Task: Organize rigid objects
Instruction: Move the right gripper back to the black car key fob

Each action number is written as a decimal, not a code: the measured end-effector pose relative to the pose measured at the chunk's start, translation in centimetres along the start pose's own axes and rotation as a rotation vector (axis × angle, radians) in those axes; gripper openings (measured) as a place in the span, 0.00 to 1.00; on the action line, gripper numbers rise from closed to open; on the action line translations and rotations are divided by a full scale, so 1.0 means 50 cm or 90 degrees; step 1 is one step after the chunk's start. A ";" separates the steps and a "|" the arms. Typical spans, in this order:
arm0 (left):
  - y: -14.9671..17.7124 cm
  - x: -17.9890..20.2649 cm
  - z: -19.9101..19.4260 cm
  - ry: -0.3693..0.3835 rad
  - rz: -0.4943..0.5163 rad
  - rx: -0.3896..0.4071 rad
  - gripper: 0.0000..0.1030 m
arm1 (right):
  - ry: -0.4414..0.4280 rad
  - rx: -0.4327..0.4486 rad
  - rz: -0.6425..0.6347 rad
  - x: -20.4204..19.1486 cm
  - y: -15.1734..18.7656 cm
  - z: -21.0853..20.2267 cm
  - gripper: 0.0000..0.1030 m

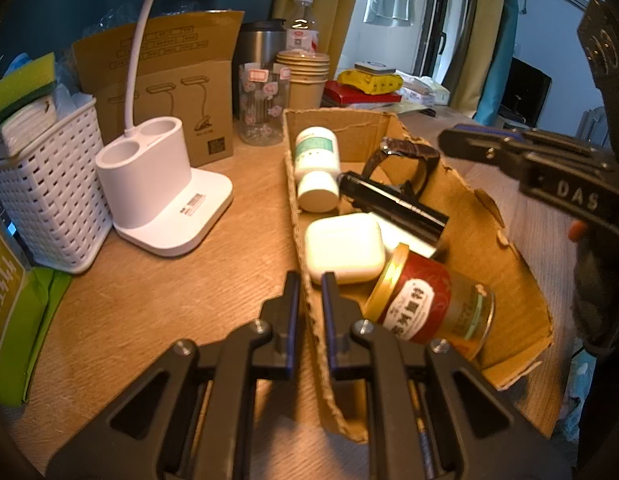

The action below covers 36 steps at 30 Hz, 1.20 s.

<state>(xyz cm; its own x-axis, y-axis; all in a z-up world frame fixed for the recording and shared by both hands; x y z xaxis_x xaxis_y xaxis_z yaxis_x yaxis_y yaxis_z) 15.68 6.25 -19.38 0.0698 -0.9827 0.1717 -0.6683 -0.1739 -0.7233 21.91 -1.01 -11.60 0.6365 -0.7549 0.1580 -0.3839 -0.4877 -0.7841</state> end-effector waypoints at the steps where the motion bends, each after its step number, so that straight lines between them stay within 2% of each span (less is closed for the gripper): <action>1: 0.000 0.000 0.000 0.000 0.000 0.000 0.12 | 0.002 0.002 0.003 0.004 -0.001 -0.003 0.17; 6: 0.000 0.000 0.000 0.000 0.000 0.000 0.12 | 0.014 0.010 0.018 0.030 -0.007 -0.017 0.19; 12: 0.000 0.000 0.000 0.000 0.000 0.000 0.12 | 0.024 0.016 0.038 0.058 -0.011 -0.022 0.39; 14: 0.000 0.000 0.000 0.000 0.000 0.000 0.12 | 0.026 0.019 0.043 0.066 -0.012 -0.024 0.49; 26: 0.000 0.000 0.000 0.000 0.000 0.000 0.12 | 0.060 0.021 0.072 0.124 -0.011 -0.023 0.49; 36: 0.000 0.000 0.000 0.000 0.000 0.000 0.12 | 0.078 0.000 0.100 0.173 0.005 0.017 0.50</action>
<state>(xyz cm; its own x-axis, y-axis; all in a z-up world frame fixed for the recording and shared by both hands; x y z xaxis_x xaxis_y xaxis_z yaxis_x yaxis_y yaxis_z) 15.70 6.25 -19.40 0.0698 -0.9826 0.1720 -0.6683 -0.1741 -0.7232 27.87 -7.27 -10.93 0.4829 -0.8692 0.1060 -0.4721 -0.3604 -0.8045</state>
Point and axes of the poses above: each gripper's, at about its wrist camera, not at the fingertips, and z roughly the way its jaws point, x to its right, y to its underside, the point moved 7 cm from there along z, roughly the way its jaws point, and after that the axes turned 6 degrees about y, right-handed, at the moved point
